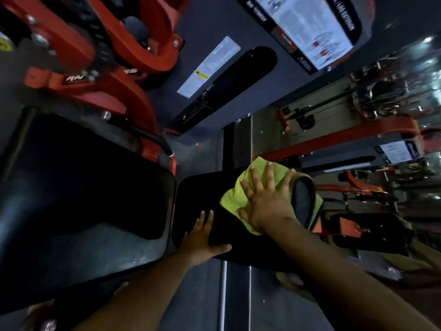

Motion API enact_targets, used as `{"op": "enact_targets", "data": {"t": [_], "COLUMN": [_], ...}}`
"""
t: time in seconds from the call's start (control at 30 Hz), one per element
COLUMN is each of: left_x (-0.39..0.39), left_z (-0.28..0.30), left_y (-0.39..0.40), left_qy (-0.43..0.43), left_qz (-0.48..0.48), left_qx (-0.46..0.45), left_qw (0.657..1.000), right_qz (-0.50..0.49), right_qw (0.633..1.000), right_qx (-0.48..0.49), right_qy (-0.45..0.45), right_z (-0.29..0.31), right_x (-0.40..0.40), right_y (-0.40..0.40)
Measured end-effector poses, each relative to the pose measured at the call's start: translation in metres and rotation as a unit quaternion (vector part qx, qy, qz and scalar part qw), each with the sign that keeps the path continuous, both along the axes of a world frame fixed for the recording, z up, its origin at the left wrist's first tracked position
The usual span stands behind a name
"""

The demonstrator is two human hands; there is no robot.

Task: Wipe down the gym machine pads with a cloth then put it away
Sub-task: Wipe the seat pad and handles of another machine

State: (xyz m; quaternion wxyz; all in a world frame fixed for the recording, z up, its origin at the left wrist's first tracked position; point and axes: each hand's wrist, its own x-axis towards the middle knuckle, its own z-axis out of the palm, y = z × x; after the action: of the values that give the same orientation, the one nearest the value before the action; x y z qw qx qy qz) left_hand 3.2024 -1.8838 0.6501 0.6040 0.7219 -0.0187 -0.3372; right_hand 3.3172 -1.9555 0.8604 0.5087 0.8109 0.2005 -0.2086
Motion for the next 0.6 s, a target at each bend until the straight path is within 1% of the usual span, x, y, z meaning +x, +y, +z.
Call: {"op": "enact_targets", "data": {"t": [0.1, 0.2, 0.4, 0.47, 0.6], "left_x": [-0.007, -0.022, -0.054, -0.06, -0.065], "left_z": [-0.027, -0.058, -0.116, -0.126, -0.125], "left_y": [0.0, -0.001, -0.005, -0.007, -0.012], "left_qy": [0.024, 0.049, 0.106, 0.108, 0.077], "left_qz": [0.017, 0.041, 0.099, 0.11, 0.102], "left_qx": [0.001, -0.002, -0.025, -0.031, -0.004], "left_qw": [1.0, 0.998, 0.989, 0.988, 0.992], "right_qz": [0.007, 0.016, 0.044, 0.05, 0.058], "right_qw": [0.998, 0.996, 0.992, 0.991, 0.986], "right_qx": [0.012, 0.005, -0.027, -0.033, -0.053], "right_qy": [0.053, 0.086, 0.112, 0.121, 0.146], "right_z": [-0.05, -0.103, -0.191, -0.213, -0.248], "right_x": [0.019, 0.03, 0.037, 0.036, 0.026], "right_y": [0.013, 0.028, 0.047, 0.051, 0.057]}}
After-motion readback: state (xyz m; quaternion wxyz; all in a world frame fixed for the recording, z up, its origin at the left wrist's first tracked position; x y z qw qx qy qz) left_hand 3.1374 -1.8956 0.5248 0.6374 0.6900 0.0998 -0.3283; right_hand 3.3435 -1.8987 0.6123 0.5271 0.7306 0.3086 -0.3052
